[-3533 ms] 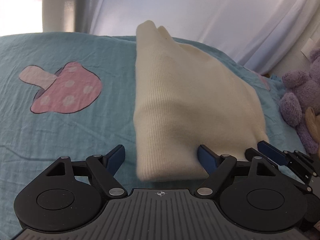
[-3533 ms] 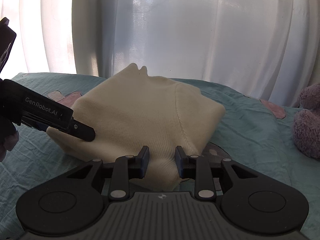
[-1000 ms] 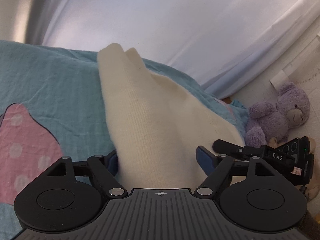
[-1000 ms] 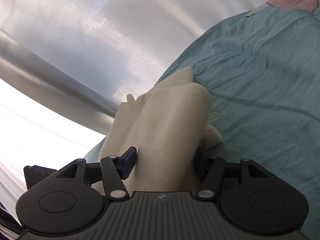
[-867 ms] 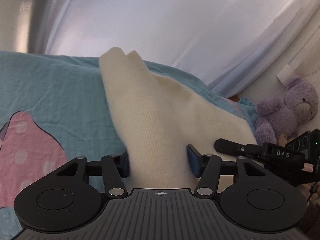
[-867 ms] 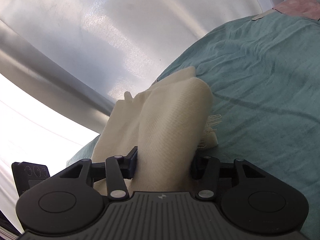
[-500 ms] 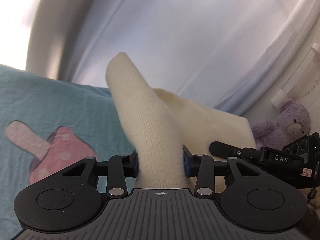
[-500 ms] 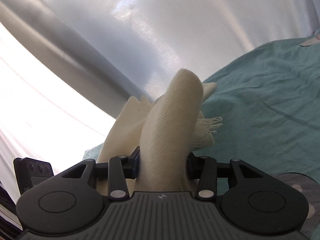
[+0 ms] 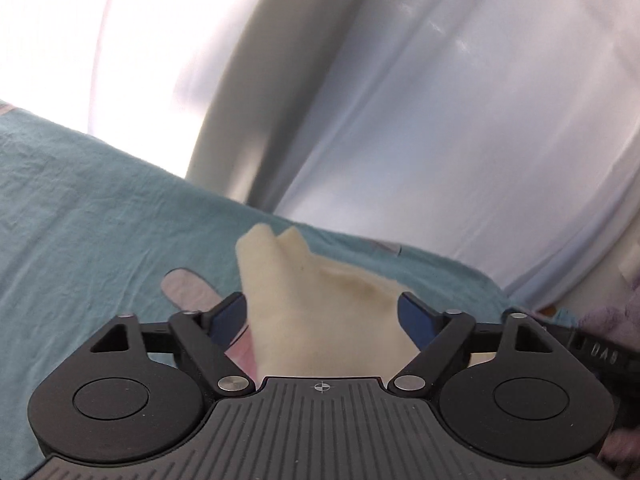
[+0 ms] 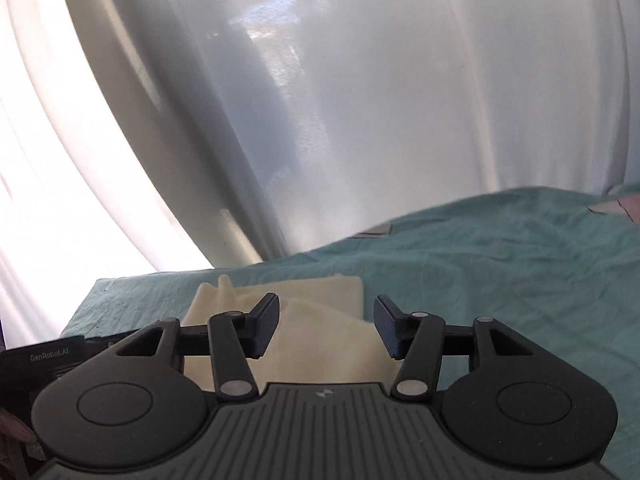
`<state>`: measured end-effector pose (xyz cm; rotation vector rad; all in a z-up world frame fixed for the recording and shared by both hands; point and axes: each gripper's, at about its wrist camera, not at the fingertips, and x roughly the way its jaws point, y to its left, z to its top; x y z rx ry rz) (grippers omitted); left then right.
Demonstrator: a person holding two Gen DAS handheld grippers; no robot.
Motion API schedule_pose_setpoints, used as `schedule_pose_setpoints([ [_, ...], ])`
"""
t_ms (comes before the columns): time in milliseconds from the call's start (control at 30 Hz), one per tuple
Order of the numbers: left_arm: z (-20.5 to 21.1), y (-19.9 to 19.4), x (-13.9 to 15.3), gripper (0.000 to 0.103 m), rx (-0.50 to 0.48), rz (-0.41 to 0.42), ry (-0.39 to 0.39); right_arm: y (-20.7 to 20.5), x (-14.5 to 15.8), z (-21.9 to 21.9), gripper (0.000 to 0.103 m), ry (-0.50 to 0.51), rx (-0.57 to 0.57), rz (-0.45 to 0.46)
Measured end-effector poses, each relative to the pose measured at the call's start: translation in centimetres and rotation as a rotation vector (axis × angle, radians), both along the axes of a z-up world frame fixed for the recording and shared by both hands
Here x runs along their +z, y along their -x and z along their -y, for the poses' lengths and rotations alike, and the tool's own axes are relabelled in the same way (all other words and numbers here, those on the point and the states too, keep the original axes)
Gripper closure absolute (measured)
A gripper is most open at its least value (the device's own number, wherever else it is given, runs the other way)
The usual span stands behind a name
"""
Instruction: Fold small clothes
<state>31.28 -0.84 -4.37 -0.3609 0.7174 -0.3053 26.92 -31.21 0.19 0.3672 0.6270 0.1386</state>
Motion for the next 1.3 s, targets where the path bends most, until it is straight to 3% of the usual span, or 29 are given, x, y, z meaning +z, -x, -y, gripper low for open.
schedule_pose_setpoints([
  [133,4.1,-2.5,-0.5,0.013,0.058,0.029,-0.068,-3.3,-1.4,-4.8,0.062,0.034,0.025,-0.018],
  [333,4.9,-3.2,-5.3,0.018,0.140,-0.014,-0.250,-3.6,-6.1,-7.0,0.062,0.268,-0.051,-0.005],
  [400,4.2,-3.5,-5.7,0.019,0.139,-0.037,-0.208,-3.3,-6.5,-6.3,0.061,0.239,-0.056,0.003],
  [500,3.9,-3.6,-5.9,0.020,0.142,-0.032,-0.213,-3.4,-7.1,-7.3,0.061,0.312,-0.036,0.033],
  [633,4.0,-3.5,-5.5,0.008,0.127,-0.053,-0.216,-3.8,-7.1,-7.6,0.054,0.323,-0.021,0.004],
  [700,4.0,-3.1,-5.0,0.007,0.101,-0.074,-0.222,-4.1,-7.0,-7.5,0.052,0.307,-0.017,-0.017],
  [800,4.0,-1.0,-4.0,0.006,0.029,-0.040,-0.257,-2.6,-6.0,-7.4,0.050,0.309,-0.023,-0.026],
  [933,2.8,4.4,-2.8,0.001,-0.054,-0.004,-0.200,1.7,-4.1,-7.1,0.045,0.311,-0.002,0.005],
  [1100,3.0,6.9,-4.8,0.000,-0.079,-0.084,-0.196,4.9,-5.8,-6.9,0.037,0.362,0.005,-0.008],
  [1167,2.6,6.7,-5.5,0.000,-0.047,-0.096,-0.149,5.1,-6.4,-6.9,0.037,0.363,0.010,0.013],
  [1300,3.0,6.0,-5.2,0.000,-0.046,-0.130,-0.175,4.6,-6.5,-6.4,0.030,0.350,0.021,-0.002],
])
